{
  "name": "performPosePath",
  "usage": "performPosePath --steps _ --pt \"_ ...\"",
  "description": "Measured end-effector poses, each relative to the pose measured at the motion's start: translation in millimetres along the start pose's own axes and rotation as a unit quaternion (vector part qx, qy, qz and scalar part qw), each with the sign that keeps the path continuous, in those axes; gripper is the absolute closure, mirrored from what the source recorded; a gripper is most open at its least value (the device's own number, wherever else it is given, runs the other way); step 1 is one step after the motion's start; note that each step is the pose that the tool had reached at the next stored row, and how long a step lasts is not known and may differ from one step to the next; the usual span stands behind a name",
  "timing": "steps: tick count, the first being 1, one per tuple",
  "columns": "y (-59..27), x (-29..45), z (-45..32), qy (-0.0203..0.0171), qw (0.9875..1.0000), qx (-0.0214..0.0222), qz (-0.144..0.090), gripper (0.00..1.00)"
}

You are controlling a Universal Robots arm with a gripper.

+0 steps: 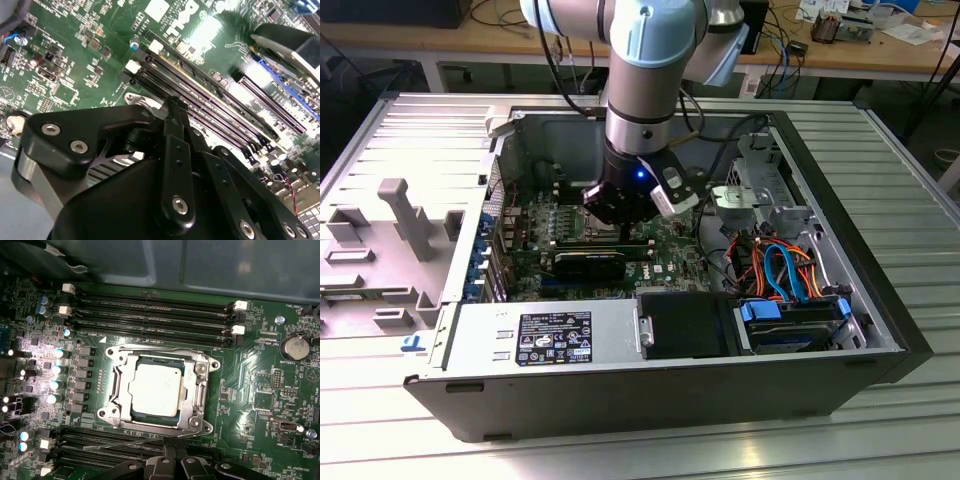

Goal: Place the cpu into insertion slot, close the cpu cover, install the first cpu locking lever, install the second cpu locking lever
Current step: 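Install the second cpu locking lever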

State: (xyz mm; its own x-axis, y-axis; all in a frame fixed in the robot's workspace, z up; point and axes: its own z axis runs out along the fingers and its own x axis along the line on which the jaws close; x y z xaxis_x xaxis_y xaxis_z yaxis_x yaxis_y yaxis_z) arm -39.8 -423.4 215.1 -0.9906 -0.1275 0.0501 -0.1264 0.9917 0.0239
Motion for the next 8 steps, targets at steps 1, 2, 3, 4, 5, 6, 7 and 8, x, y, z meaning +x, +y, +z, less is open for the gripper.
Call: performPosePath --steps 1,2,3,4,5,6,7,8 --pt "0.2 2.0 0.1 -0.0001 1.0000 -0.0002 0.000 0.89" --pt "0.4 3.6 0.2 -0.0001 1.0000 -0.0003 0.000 0.89" --pt "0.7 5.7 0.3 -0.0001 1.0000 -0.0004 0.000 0.89" --pt "0.9 8.2 0.5 -0.0001 1.0000 -0.0006 0.000 0.89" --pt "1.1 9.9 0.6 -0.0002 1.0000 -0.0006 0.000 0.89" --pt "1.4 13.0 0.9 -0.0002 1.0000 -0.0008 0.000 0.89" --pt "1.6 14.5 1.1 -0.0002 1.0000 -0.0009 0.000 0.89" --pt "1.8 15.6 1.2 -0.0002 1.0000 -0.0011 0.000 0.89"
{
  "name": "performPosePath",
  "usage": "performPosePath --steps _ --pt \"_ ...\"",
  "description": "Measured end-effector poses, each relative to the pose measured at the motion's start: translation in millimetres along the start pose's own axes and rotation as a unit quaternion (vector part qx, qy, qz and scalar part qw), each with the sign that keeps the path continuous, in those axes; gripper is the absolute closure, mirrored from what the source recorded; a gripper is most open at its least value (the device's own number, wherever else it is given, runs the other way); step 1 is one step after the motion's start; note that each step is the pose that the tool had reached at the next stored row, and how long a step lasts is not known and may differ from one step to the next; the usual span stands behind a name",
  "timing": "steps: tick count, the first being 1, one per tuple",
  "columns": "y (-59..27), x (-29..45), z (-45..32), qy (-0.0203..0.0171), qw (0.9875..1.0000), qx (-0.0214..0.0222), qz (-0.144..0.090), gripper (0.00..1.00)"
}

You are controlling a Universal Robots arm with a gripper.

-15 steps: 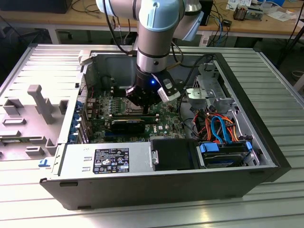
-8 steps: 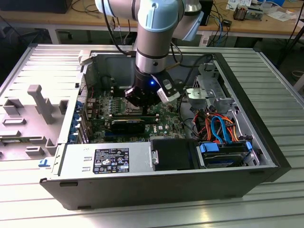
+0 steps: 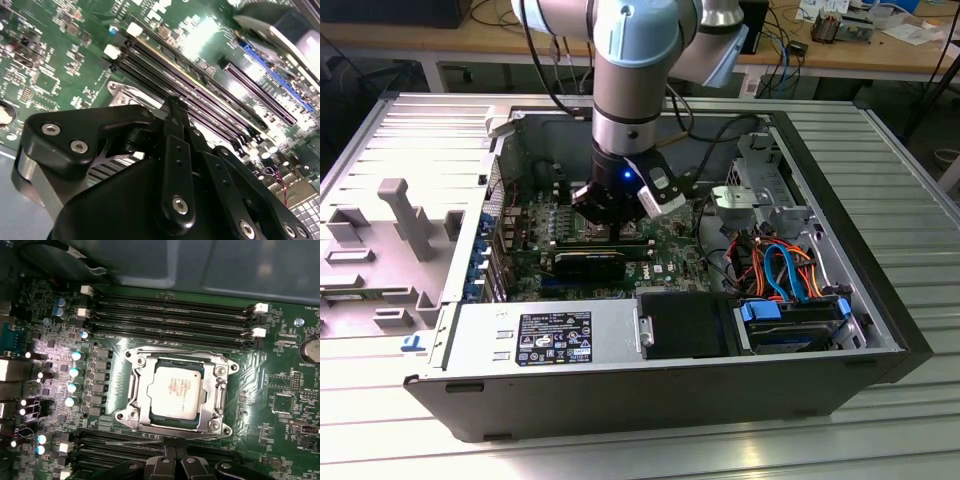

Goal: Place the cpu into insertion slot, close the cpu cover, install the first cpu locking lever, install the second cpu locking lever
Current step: 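Install the second cpu locking lever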

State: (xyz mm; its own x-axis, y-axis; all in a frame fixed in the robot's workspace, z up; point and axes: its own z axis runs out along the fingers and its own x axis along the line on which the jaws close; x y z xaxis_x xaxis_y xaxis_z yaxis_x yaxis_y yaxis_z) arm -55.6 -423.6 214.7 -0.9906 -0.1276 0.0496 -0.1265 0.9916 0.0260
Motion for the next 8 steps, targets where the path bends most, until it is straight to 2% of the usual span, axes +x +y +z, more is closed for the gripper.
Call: performPosePath --steps 8 --pt "1.2 14.8 1.9 -0.0001 1.0000 -0.0003 0.000 0.89"
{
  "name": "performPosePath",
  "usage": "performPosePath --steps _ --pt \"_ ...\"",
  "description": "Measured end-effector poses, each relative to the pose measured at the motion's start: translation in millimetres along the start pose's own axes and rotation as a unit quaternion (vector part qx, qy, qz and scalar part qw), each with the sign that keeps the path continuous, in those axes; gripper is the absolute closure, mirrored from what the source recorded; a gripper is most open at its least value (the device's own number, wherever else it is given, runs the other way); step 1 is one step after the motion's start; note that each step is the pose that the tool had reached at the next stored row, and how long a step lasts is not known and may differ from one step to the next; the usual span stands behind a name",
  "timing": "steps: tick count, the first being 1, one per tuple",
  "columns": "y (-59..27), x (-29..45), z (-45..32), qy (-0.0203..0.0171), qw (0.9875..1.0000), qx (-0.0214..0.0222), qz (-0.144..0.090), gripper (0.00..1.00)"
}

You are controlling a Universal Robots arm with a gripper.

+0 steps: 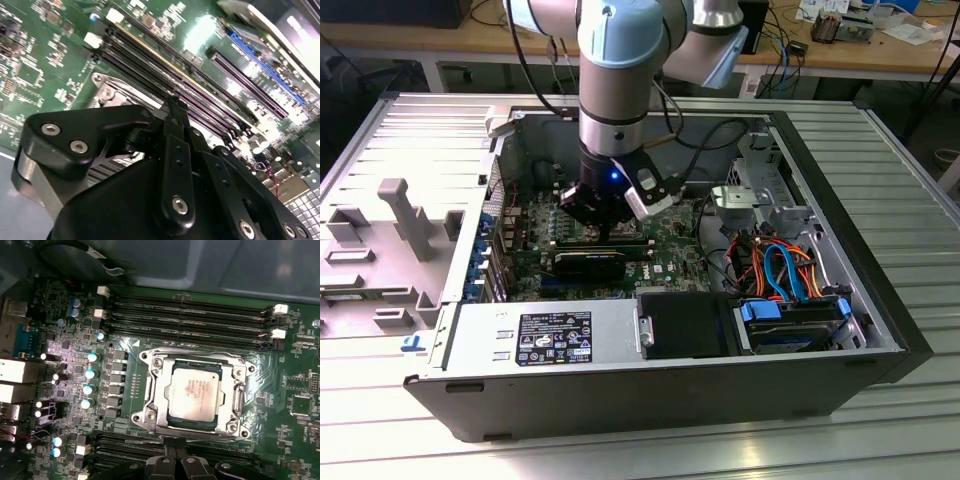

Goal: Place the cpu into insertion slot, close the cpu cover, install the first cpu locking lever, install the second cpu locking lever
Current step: 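Install the second cpu locking lever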

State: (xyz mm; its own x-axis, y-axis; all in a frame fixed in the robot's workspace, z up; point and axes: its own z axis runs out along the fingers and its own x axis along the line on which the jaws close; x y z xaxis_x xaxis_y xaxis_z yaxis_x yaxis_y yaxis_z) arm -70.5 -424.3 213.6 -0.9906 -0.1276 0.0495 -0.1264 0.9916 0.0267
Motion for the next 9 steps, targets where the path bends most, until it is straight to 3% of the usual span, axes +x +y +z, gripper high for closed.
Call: performPosePath --steps 9 --pt "2.1 18.7 2.0 -0.0001 1.0000 -0.0010 0.000 0.89"
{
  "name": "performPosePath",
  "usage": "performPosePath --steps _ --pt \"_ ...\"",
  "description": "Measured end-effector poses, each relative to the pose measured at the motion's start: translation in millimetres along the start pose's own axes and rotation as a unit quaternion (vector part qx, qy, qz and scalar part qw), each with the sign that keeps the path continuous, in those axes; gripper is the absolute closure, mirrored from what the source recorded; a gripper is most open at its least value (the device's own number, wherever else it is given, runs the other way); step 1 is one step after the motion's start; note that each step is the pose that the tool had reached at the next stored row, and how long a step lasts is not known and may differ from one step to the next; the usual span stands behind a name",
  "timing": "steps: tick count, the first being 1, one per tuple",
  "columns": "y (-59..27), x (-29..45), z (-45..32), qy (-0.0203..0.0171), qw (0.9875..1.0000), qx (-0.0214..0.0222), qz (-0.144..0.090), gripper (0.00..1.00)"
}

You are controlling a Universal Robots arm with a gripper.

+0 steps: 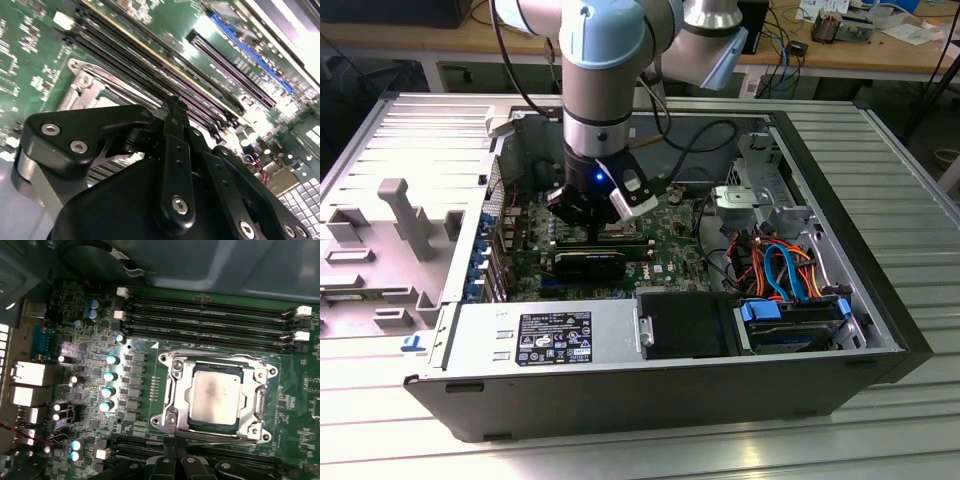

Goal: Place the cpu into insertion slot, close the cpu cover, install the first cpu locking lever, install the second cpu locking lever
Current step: 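Install the second cpu locking lever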

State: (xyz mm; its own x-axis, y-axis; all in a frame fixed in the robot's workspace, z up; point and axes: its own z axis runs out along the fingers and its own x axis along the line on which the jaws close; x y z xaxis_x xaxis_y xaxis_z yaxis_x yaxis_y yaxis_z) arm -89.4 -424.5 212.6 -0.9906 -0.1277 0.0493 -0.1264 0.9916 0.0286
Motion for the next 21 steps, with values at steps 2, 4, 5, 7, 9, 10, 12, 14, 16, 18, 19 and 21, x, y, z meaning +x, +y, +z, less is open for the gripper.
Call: performPosePath --steps 2,4,5,7,9,10,12,14,16,18,19,21 --pt "-0.1 3.6 0.2 -0.0004 1.0000 -0.0028 0.000 0.89" --pt "-1.5 5.3 0.3 -0.0010 1.0000 -0.0074 0.000 0.89" --pt "-2.7 5.8 0.3 -0.0020 0.9999 -0.0153 -0.001 0.89" --pt "-8.4 8.3 0.3 -0.0053 0.9992 -0.0401 -0.002 0.89" --pt "-12.9 10.0 0.2 -0.0059 0.9990 -0.0451 -0.002 0.89" --pt "-16.6 10.6 0.1 -0.0060 0.9989 -0.0463 -0.002 0.89" --pt "-19.5 11.0 0.0 -0.0063 0.9988 -0.0485 -0.003 0.89" --pt "-19.8 11.0 0.0 -0.0070 0.9985 -0.0543 -0.003 0.89" --pt "-20.7 11.1 0.1 -0.0099 0.9970 -0.0765 -0.004 0.89" --pt "-23.1 11.5 0.2 -0.0121 0.9955 -0.0935 -0.005 0.89" --pt "-25.3 11.7 0.3 -0.0131 0.9947 -0.1015 -0.005 0.89" --pt "-31.8 12.7 0.5 -0.0149 0.9932 -0.1156 -0.006 0.89"
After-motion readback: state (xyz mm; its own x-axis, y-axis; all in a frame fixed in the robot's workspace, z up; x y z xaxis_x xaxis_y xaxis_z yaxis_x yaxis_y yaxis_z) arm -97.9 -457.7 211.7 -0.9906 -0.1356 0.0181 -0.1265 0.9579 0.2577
